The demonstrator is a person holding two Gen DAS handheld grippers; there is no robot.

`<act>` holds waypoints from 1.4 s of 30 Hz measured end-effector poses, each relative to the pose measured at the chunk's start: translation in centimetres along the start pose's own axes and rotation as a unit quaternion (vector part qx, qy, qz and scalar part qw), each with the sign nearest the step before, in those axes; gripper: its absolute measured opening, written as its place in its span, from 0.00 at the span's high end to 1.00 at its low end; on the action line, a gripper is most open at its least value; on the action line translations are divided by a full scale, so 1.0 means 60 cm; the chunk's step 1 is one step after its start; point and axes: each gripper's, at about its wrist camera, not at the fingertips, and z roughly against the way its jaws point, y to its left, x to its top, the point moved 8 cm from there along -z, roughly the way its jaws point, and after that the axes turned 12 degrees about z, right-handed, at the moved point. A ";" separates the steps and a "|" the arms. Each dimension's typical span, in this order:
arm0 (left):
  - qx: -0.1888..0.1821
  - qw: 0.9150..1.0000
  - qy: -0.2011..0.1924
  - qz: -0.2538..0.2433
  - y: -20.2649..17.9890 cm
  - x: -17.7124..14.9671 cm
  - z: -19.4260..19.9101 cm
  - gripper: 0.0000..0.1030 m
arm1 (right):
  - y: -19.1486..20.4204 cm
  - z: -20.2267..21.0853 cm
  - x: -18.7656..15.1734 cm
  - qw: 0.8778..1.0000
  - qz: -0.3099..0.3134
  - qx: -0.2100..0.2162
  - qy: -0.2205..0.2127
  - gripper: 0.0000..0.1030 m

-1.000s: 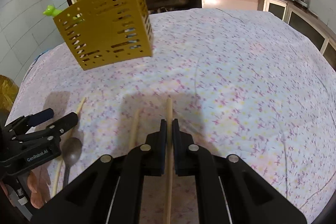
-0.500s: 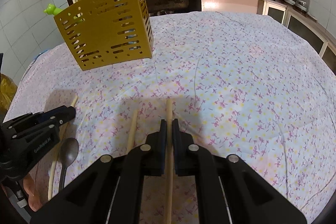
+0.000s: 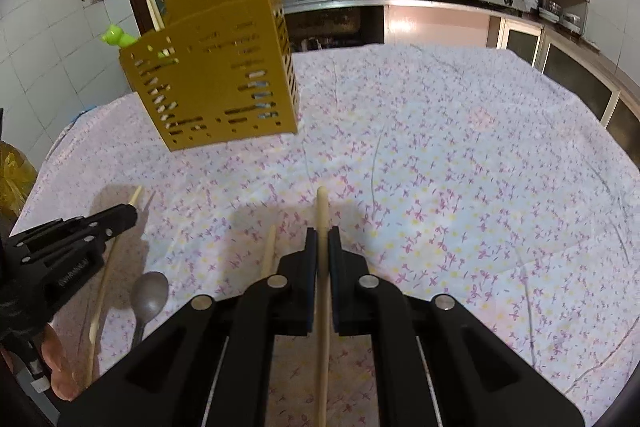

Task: Organize utensils
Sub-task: 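Lower the right tool and close on a chopstick while the left tool grasps another chopstick, then carry both chopsticks up and insert them into the yellow holder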

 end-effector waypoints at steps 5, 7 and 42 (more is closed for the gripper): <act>-0.012 0.999 -0.044 0.017 0.021 0.025 0.053 0.96 | -0.001 0.032 0.013 0.999 -0.005 0.000 -0.038 0.94; -0.016 0.998 -0.063 0.025 0.032 0.035 0.075 0.96 | -0.003 0.045 0.017 0.999 -0.006 -0.003 -0.053 0.94; -0.065 0.951 -0.301 0.018 0.021 0.107 0.334 0.96 | 0.021 0.276 0.126 0.945 0.023 -0.040 -0.325 0.94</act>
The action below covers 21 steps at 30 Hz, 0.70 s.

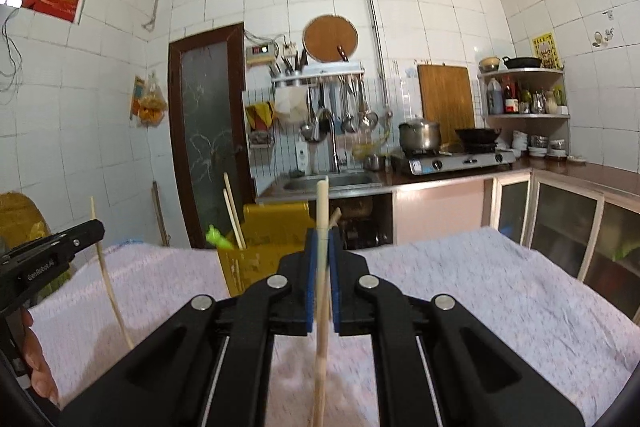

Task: Organize utensils
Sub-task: 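Carry both chopsticks up and insert them into the yellow holder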

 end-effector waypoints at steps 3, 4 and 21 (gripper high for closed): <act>-0.013 1.000 -0.023 -0.001 -0.029 0.050 -0.015 0.96 | -0.002 -0.022 0.045 1.000 -0.001 0.000 -0.025 0.94; -0.017 0.999 -0.029 0.000 -0.037 0.066 -0.021 0.96 | -0.001 -0.032 0.062 0.999 0.001 0.001 -0.033 0.94; -0.017 0.994 -0.107 0.022 -0.106 0.207 -0.281 0.96 | -0.019 -0.271 0.204 0.991 -0.029 -0.008 -0.129 0.94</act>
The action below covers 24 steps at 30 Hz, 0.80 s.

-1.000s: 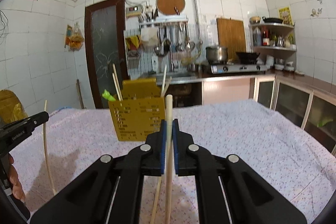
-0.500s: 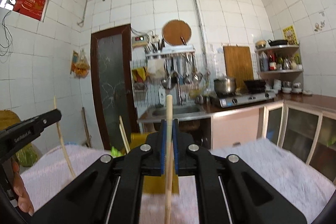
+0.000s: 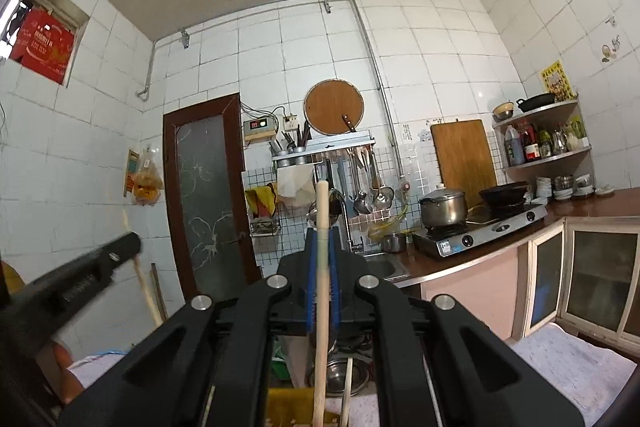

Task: Organize utensils
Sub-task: 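Carry both chopsticks up and insert them into the yellow holder, then open both tools to release the chopsticks in the holder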

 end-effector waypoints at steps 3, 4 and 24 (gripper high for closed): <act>0.009 1.000 0.006 -0.009 0.007 -0.044 -0.039 0.96 | 0.007 -0.035 -0.035 1.000 0.000 0.003 0.005 0.94; 0.011 1.000 0.009 -0.010 0.012 -0.053 -0.049 0.96 | 0.008 -0.042 -0.045 1.000 0.000 0.004 0.007 0.94; 0.067 0.994 0.086 0.001 0.124 -0.084 0.026 0.32 | 0.006 0.020 -0.120 0.991 0.050 0.012 0.125 0.42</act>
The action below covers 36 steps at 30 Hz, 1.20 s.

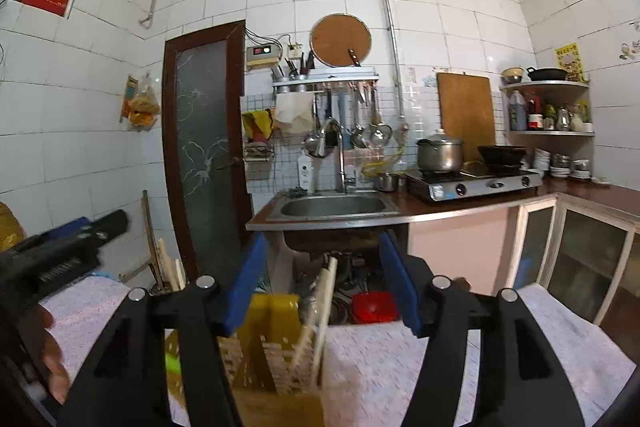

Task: Organize utensils
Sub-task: 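Open both tools to release the chopsticks in the holder, then close the right tool on the last chopstick while the left tool grasps the grey metal spoon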

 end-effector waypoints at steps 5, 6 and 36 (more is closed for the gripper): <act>0.020 1.000 0.020 0.000 0.052 -0.006 0.080 0.09 | -0.013 0.072 -0.019 0.999 0.001 -0.006 0.038 0.39; 0.026 0.999 0.023 -0.007 0.061 -0.012 0.095 0.08 | -0.013 0.084 -0.027 0.999 0.001 -0.007 0.047 0.37; 0.084 0.968 0.237 -0.010 0.171 -0.317 0.151 0.05 | 0.080 0.146 -0.386 0.928 -0.001 0.034 0.370 0.45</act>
